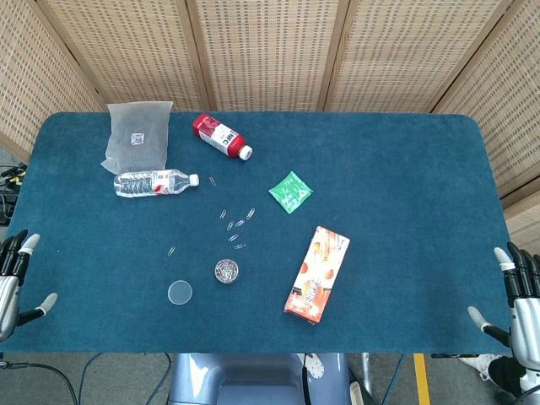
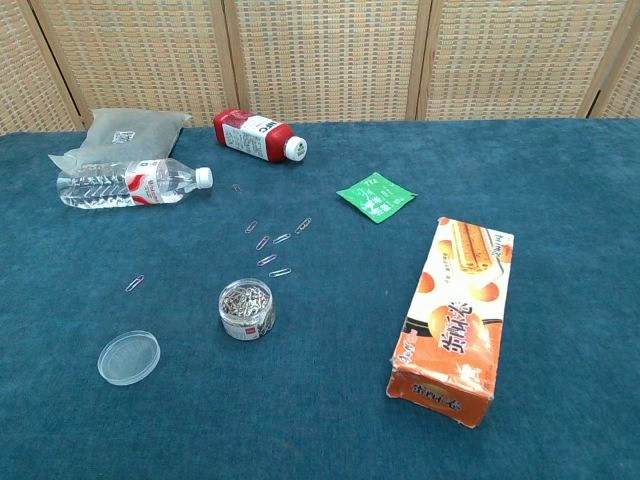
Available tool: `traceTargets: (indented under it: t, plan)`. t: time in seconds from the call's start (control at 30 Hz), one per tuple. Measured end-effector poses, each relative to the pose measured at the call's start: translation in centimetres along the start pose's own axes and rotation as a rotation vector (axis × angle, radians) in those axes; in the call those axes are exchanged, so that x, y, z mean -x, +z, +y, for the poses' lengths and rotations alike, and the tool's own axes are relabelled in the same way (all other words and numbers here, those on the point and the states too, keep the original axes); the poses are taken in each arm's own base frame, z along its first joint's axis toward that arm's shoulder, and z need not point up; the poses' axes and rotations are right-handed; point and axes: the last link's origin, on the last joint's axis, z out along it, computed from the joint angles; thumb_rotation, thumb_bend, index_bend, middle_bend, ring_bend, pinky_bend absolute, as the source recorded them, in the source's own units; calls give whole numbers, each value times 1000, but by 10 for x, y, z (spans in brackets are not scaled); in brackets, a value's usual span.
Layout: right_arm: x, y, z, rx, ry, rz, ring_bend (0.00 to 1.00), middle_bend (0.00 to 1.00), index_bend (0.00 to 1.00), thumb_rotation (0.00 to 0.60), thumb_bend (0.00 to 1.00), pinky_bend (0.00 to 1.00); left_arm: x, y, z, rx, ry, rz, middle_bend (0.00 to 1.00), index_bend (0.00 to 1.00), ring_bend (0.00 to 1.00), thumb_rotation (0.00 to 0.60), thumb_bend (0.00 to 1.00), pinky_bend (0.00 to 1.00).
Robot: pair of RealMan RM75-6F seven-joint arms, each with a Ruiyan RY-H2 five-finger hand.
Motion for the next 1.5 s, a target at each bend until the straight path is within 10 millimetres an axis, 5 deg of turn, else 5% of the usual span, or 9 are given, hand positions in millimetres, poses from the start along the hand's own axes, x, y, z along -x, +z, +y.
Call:
traceTargets:
  t: [0.37,0.67,1.0,1.3,1.5]
  plan:
    - [-5,-2,1,-1,19,16,0,0,0,600,0,0,13,11,2,21,14,-31,0,0,0,600,225,0]
    - [-3,2,1,1,28,2,0,0,0,600,0,0,41,62,27,153,-76,-98,0,62,0,600,235,0]
    - [4,8,5,25,18,-30,0,0,0,600,0,0,84,130,62,238,100,-164,0,216,0,600,238,0]
    - [12,12,2,25,-5,-50,0,0,0,600,0,0,125,164,91,305,222,-278,0,303,0,600,276,0]
    - [14,13,1,26,-10,-53,0,0,0,600,0,0,135,171,102,312,212,-302,0,309,0,600,289,0]
